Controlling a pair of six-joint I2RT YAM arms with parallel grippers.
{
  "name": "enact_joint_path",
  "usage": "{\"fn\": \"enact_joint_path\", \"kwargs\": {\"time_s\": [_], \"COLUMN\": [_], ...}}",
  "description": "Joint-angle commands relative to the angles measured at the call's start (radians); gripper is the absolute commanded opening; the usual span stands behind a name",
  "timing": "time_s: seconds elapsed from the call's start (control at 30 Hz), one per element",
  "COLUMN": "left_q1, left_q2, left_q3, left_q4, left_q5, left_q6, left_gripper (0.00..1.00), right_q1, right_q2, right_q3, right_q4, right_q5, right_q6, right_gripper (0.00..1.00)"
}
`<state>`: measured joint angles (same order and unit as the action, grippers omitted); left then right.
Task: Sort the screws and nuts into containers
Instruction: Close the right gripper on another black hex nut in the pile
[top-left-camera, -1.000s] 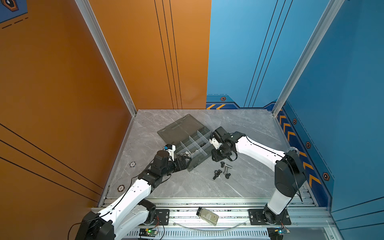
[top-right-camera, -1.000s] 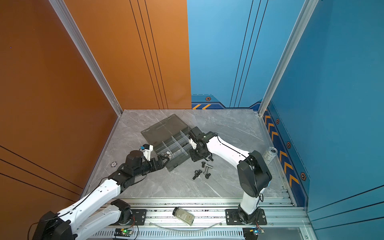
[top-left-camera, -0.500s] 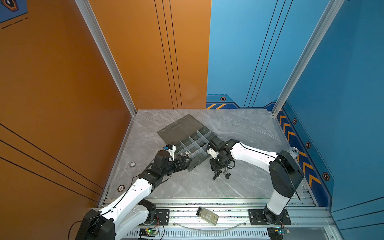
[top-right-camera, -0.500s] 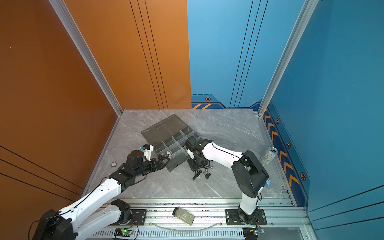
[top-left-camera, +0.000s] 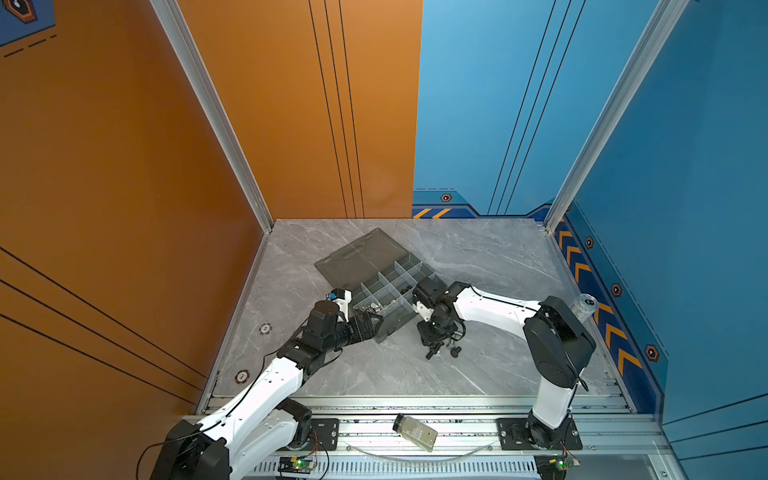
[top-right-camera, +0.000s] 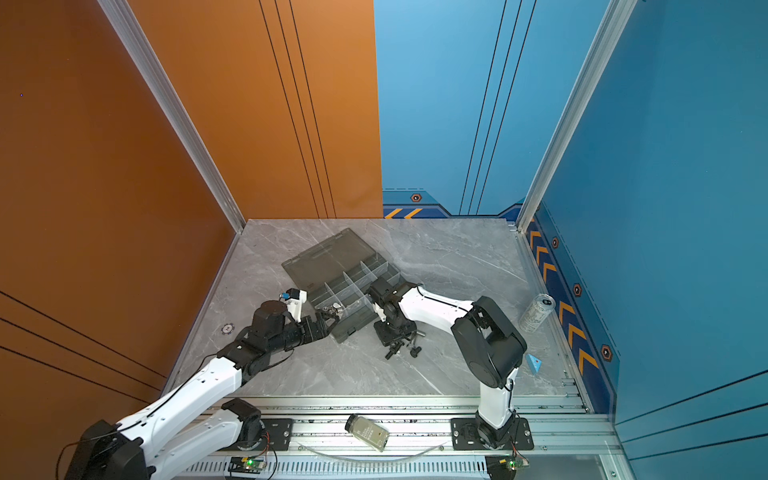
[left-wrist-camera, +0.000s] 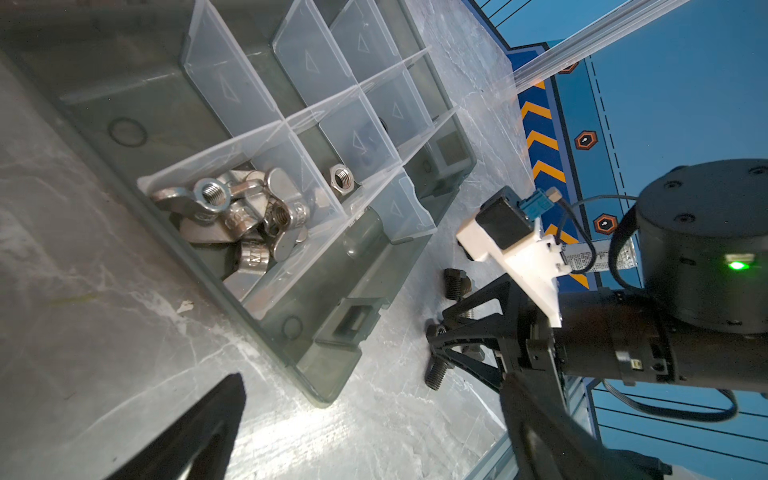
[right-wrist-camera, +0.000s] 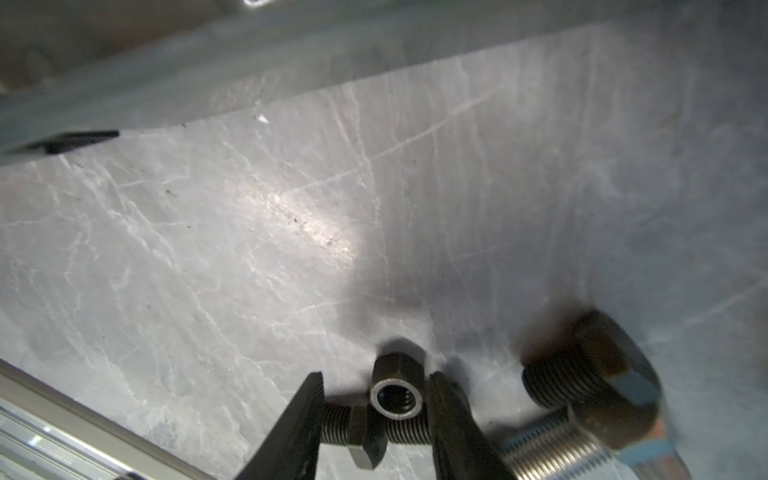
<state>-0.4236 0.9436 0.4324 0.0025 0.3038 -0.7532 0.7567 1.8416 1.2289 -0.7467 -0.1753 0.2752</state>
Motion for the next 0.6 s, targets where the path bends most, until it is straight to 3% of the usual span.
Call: {"fn": "enact_joint_path", "kwargs": {"time_s": [0.0,0.57], "left_q1": [0.003,-0.001], "left_q2": [-0.026,-0.044], "left_q3": [0.008,0.006], "left_q4": [-0.022,-0.031], "left_q5": [0.002,-0.011], "left_q6": [0.002,-0.011], "left_gripper": [0.98,0.98], "right_q1": [0.003,0.031], "right_q2": [0.023,0.063], "right_q3": [-0.021,-0.042], "right_q4": [0.012,0.019], "right_q5": [0.039,0.1], "right_q6": [0.022,0.035], "right_gripper": [0.44,0.43]}}
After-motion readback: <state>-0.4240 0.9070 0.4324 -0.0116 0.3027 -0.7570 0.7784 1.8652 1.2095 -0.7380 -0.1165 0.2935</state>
